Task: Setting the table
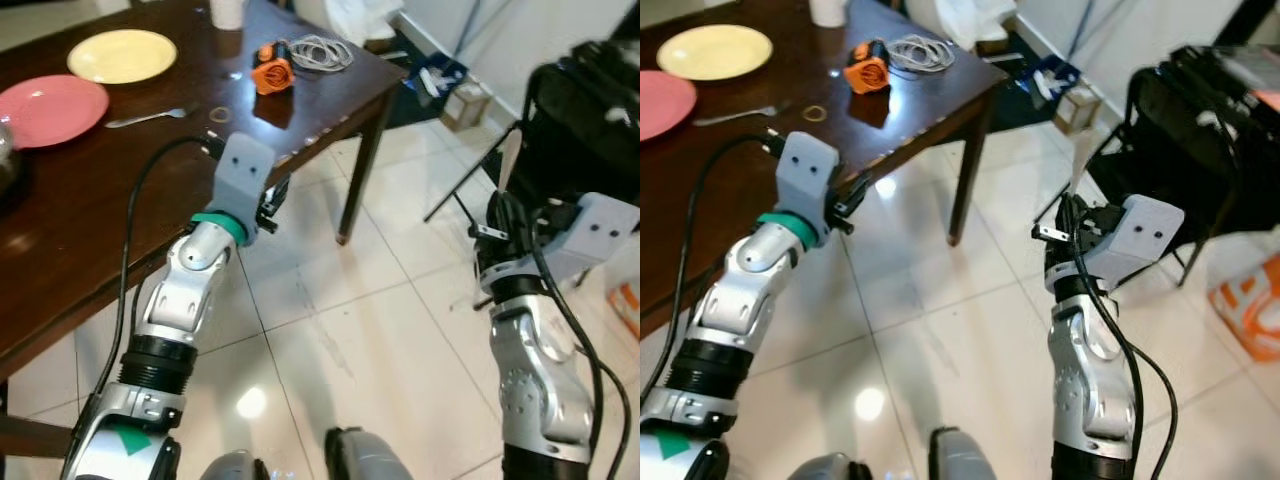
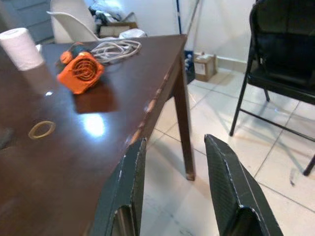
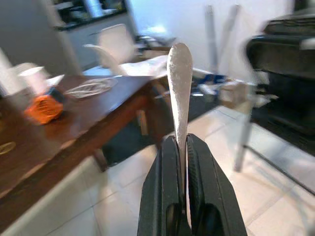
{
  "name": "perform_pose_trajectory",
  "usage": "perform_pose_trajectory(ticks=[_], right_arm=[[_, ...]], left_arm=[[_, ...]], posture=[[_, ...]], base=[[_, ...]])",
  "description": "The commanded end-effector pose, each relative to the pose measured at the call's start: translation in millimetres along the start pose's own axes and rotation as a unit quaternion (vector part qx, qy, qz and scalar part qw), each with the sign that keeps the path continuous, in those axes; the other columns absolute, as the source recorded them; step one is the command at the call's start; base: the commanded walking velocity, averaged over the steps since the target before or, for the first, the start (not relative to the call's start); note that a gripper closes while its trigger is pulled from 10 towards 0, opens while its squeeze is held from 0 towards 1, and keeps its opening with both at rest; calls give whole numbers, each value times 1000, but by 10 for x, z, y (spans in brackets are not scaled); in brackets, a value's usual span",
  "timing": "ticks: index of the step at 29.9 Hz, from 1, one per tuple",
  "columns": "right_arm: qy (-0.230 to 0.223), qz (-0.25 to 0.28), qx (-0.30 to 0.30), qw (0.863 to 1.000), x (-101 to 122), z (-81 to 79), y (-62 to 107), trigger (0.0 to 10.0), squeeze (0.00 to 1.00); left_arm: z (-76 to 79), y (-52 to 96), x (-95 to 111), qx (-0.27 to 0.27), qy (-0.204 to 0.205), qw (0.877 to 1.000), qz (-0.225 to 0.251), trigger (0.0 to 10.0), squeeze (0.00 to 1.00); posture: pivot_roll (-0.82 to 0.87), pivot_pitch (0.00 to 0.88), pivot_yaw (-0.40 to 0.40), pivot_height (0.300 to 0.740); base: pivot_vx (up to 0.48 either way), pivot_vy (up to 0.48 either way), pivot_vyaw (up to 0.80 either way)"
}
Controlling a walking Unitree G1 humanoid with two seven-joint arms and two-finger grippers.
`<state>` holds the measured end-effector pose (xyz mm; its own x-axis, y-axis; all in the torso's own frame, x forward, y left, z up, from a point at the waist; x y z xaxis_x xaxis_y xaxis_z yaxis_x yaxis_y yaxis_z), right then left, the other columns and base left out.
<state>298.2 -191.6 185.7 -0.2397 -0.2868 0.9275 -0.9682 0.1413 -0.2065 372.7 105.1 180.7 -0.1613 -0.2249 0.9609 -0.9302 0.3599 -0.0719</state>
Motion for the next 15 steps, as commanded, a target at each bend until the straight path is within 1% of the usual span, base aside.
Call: perform_pose_trajectory(ticks=[1, 15], right_arm=[[2, 1, -6, 1000, 11, 36, 7, 10000, 0], [5, 2, -2, 1000, 18, 29, -1, 10000, 0]], left_arm=[[59, -6, -2, -9, 2, 1000, 1, 10000, 0], [69, -13, 2, -10, 4, 1000, 4, 10000, 0]], posture=[[32, 41, 34, 740], [31, 35, 33, 740]], base=[[0, 0, -800], [0, 0, -800]])
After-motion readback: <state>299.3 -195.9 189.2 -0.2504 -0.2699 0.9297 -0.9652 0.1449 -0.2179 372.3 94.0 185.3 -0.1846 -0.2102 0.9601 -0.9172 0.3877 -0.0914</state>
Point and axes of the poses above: a point about 5 cm out from each wrist's last joint towards the gripper, its own y axis pointing back from the gripper into the wrist, its own x axis along the axis of the wrist's last joint, z = x × y, the point moved 3 cm from there along -y, pointing out of the wrist towards the gripper, and after that the axes turned 2 degrees about -y, right-handed, at the moved point
